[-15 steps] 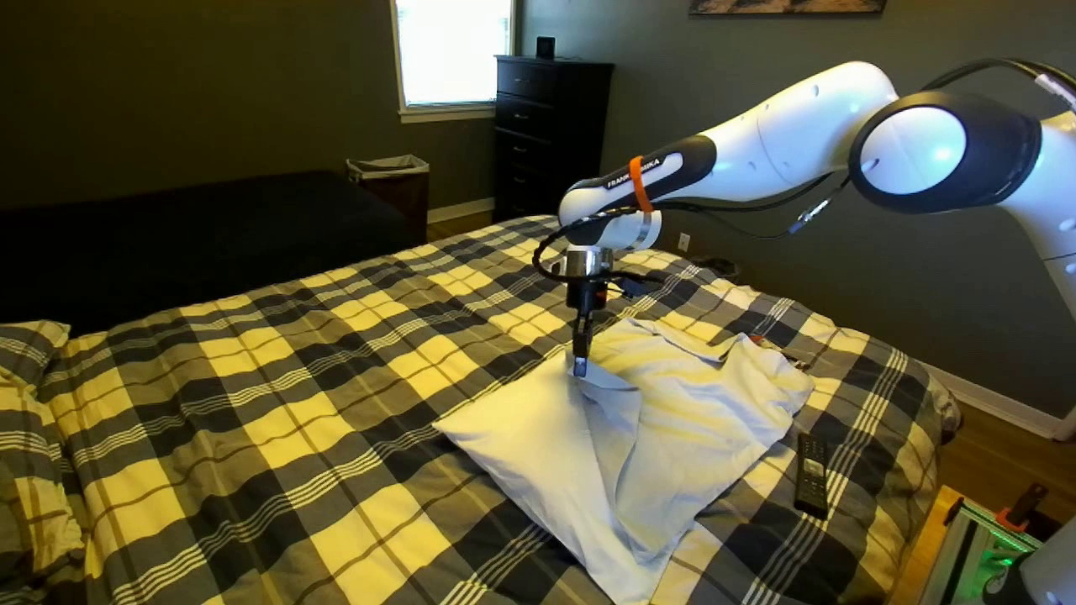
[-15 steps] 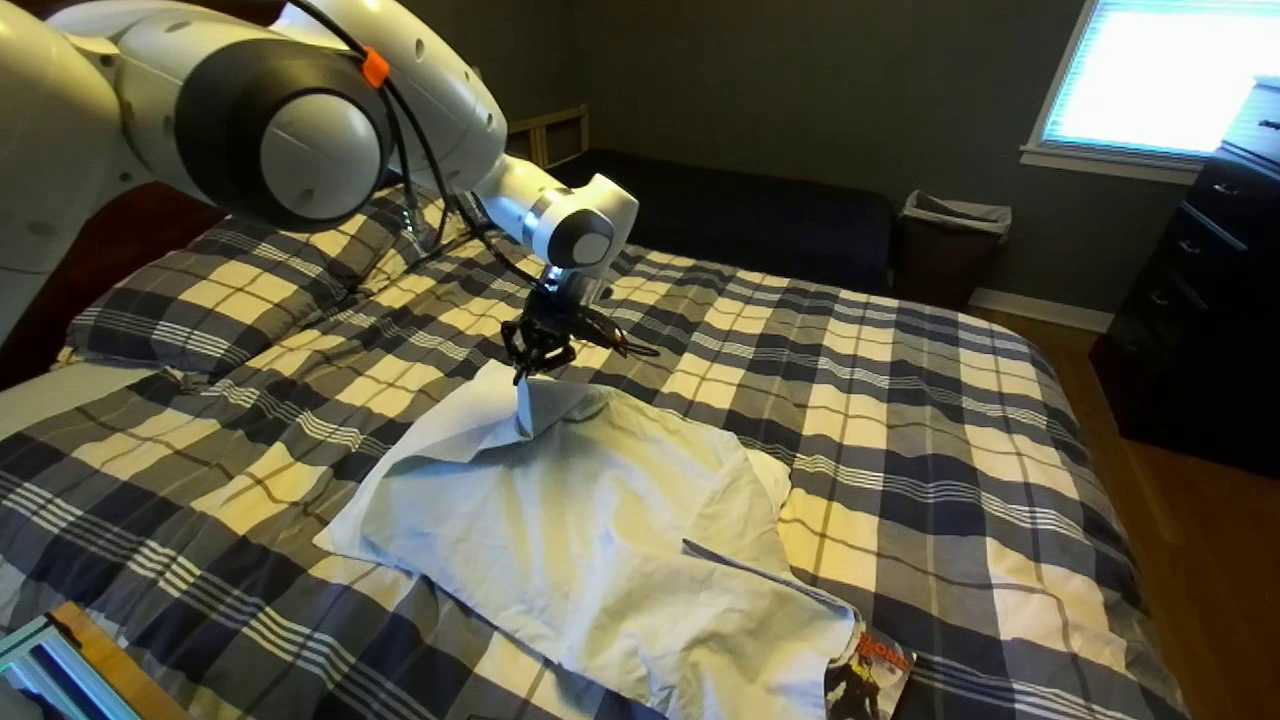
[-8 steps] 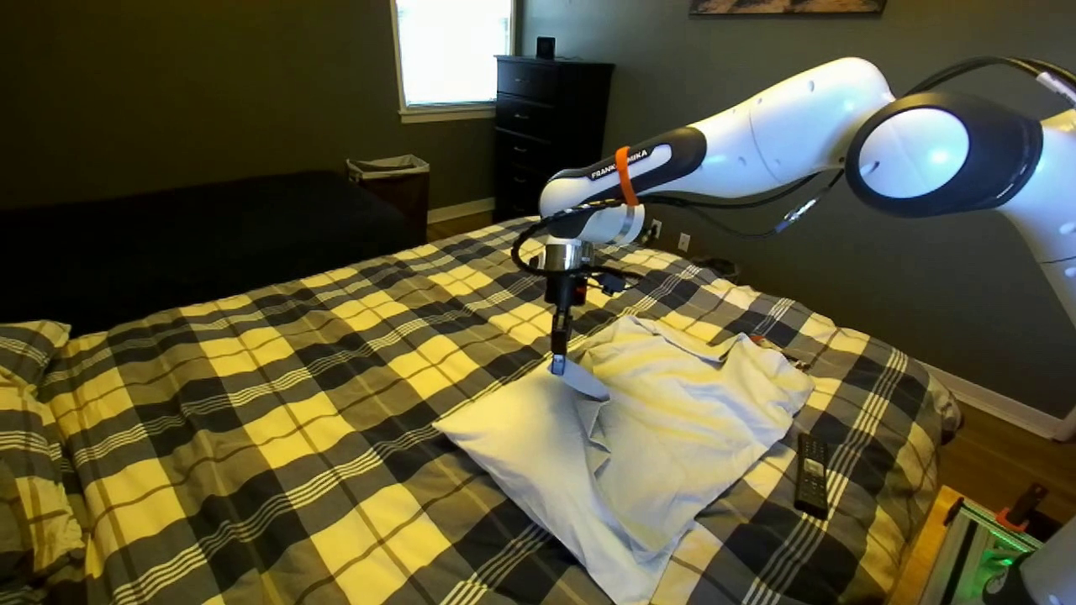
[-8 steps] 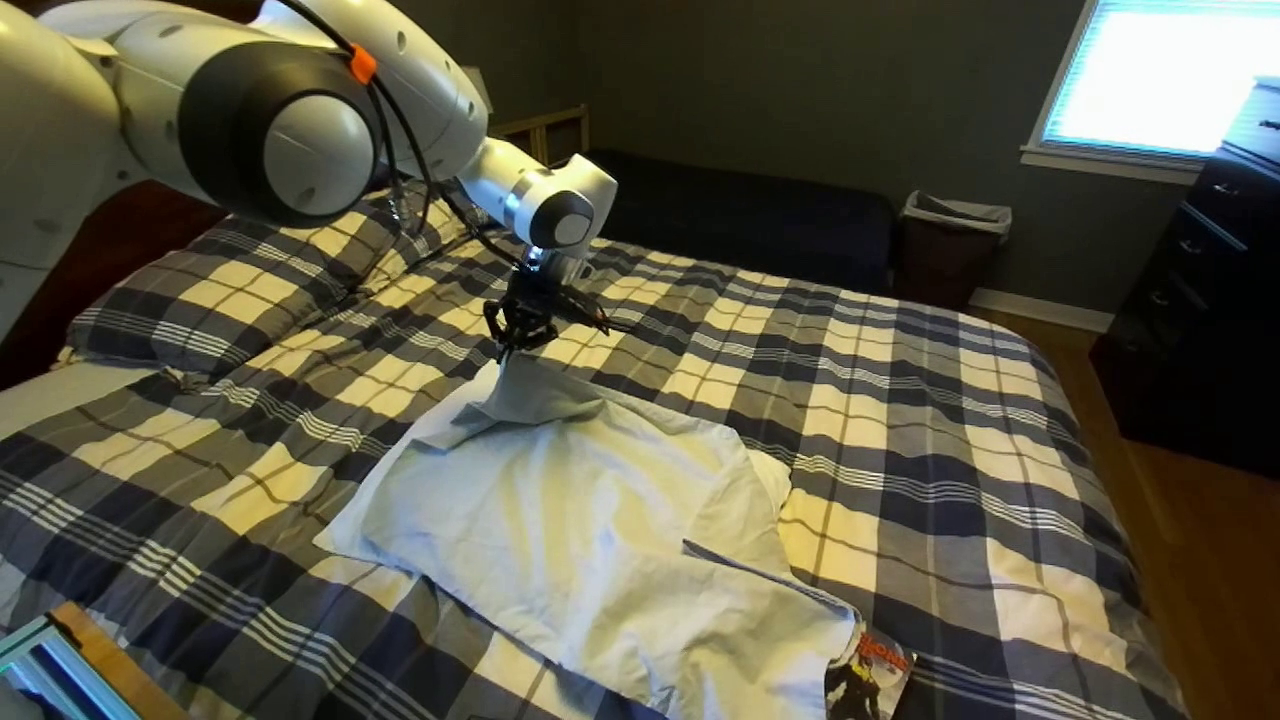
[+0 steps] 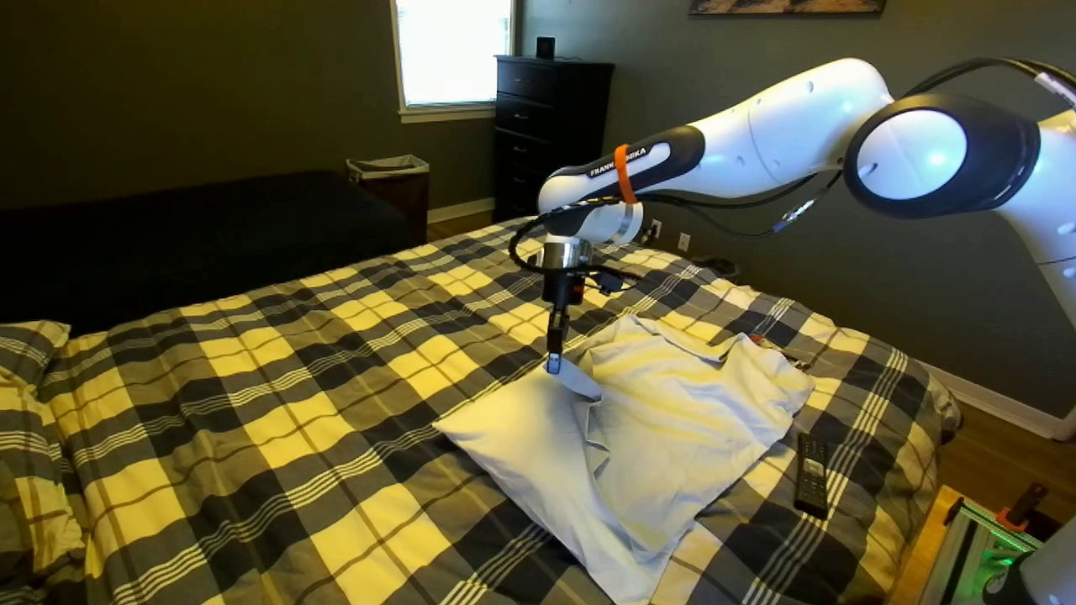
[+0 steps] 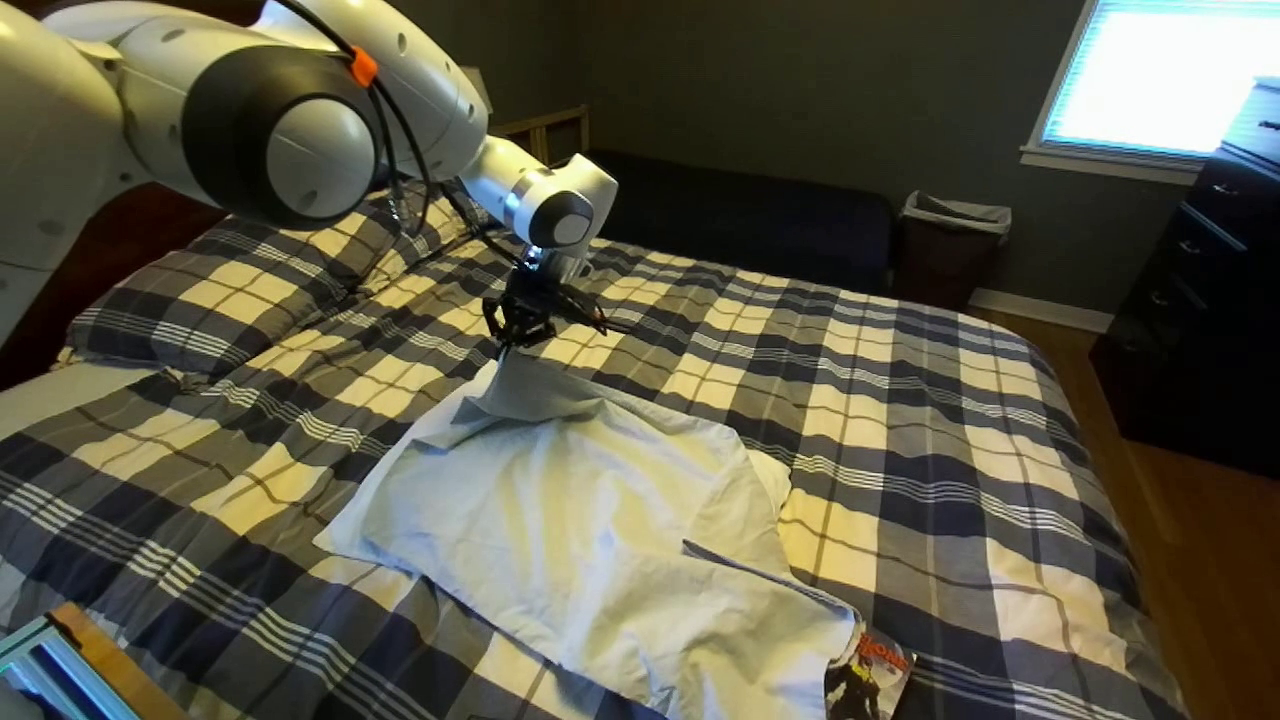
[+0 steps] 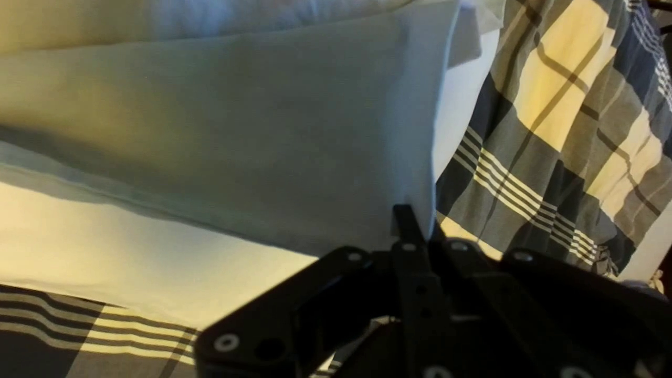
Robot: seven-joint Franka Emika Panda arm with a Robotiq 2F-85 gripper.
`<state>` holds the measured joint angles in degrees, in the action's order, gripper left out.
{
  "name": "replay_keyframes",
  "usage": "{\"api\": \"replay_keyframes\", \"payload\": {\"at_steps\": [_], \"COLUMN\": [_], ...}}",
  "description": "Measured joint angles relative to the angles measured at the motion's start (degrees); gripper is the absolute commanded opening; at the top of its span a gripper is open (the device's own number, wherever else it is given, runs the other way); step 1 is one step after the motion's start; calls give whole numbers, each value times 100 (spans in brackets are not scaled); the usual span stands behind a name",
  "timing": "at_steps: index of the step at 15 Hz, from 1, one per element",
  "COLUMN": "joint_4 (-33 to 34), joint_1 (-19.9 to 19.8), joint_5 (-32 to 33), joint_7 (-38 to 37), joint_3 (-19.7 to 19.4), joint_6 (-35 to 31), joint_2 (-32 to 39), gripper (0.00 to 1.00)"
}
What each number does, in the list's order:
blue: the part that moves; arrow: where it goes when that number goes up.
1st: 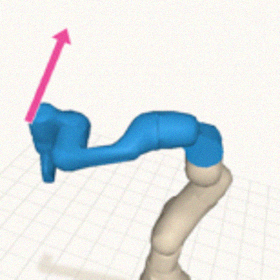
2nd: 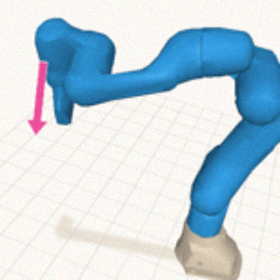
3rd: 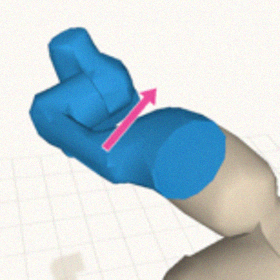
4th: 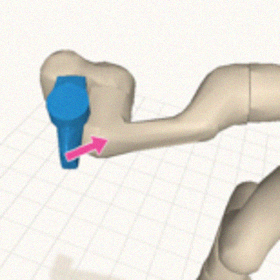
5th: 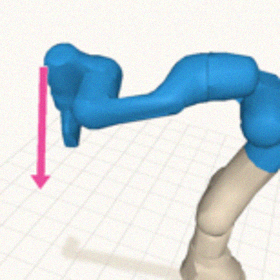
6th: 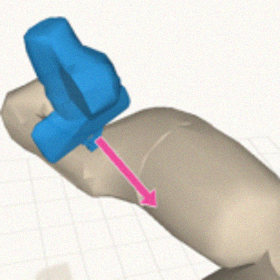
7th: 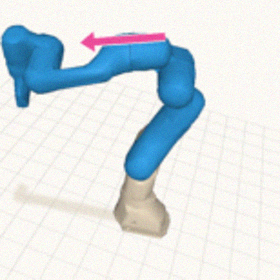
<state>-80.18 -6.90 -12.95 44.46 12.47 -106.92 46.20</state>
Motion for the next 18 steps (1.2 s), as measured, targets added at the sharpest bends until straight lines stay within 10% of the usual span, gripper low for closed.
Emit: {"api": "replay_keyframes", "payload": {"at_steps": [18], "joint_4": [1050], "joint_1": [60], "joint_5": [-528], "joint_7": [-279], "joint_3": [166], "joint_6": [-854], "joint_2": [828], "gripper": [1]}}
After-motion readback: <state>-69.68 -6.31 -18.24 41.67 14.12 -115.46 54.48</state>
